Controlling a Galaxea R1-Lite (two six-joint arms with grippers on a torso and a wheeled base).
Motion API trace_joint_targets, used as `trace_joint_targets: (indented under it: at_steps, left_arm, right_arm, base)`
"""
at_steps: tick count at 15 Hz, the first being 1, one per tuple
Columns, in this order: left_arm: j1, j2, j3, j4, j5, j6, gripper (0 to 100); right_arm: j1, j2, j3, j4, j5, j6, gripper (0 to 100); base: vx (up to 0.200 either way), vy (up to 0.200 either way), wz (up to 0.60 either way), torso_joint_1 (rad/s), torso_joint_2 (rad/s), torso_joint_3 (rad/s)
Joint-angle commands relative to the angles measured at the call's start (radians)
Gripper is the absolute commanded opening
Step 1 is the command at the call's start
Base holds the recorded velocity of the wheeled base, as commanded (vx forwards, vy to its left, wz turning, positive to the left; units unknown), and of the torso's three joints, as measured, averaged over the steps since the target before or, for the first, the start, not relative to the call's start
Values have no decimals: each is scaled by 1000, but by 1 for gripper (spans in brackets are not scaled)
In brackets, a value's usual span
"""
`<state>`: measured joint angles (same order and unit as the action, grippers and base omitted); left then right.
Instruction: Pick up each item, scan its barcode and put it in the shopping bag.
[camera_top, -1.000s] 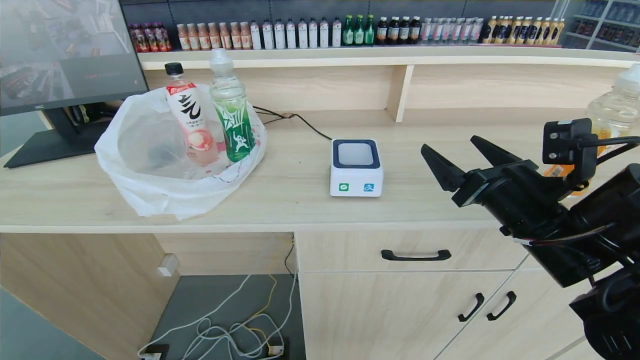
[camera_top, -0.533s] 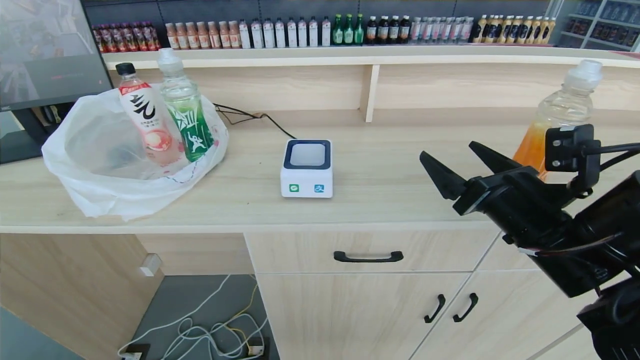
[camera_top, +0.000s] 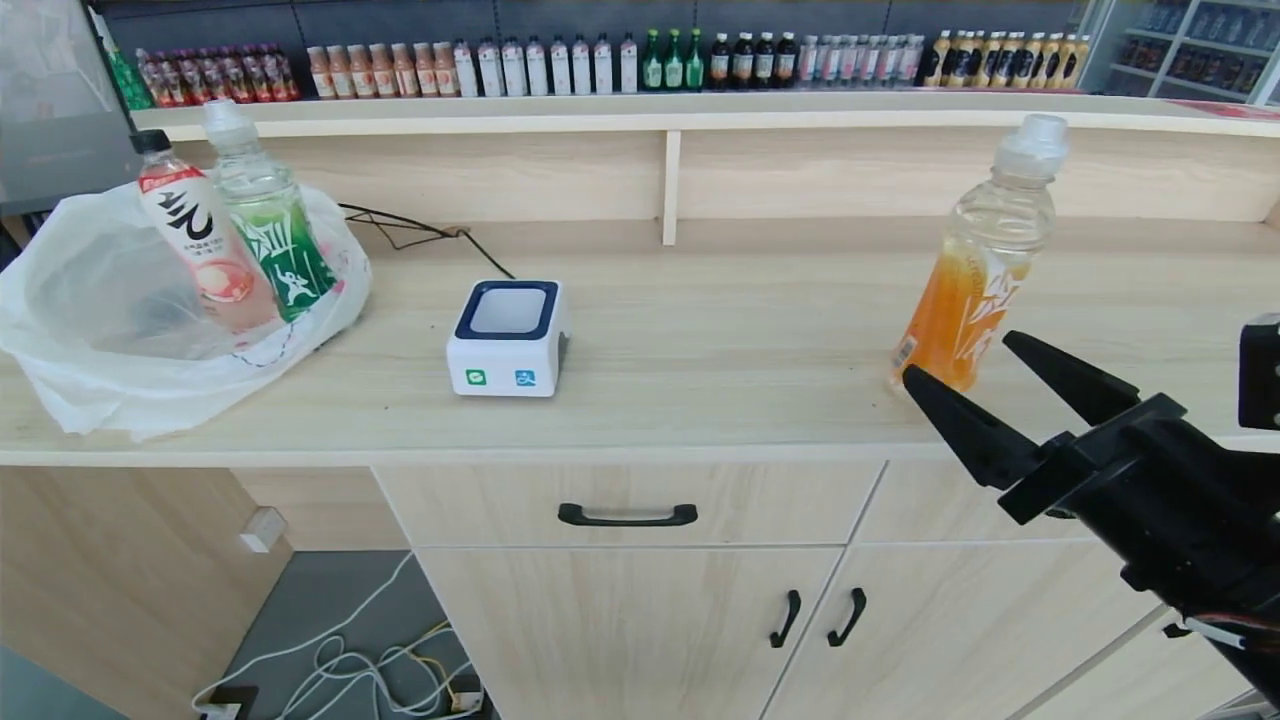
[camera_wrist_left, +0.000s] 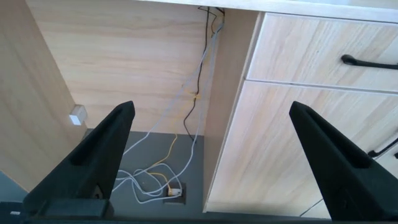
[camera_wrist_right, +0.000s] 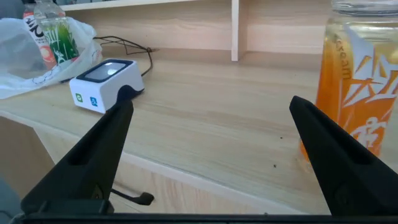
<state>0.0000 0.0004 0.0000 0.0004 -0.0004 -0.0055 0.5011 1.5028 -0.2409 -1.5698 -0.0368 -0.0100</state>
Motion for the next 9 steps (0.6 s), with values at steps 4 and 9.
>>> trace_joint_targets:
  at_steps: [4, 9]
  left_arm:
    - [-2, 0, 0, 0, -1, 1, 100]
    - [0, 0, 0, 0, -1, 2, 100]
  right_arm:
    - [1, 22, -2, -1, 0, -1, 100]
    - [-1, 22, -44, -1, 2, -1, 100]
  base:
    - [0, -100, 0, 2, 1, 1]
    - [0, 0, 0, 0, 0, 0]
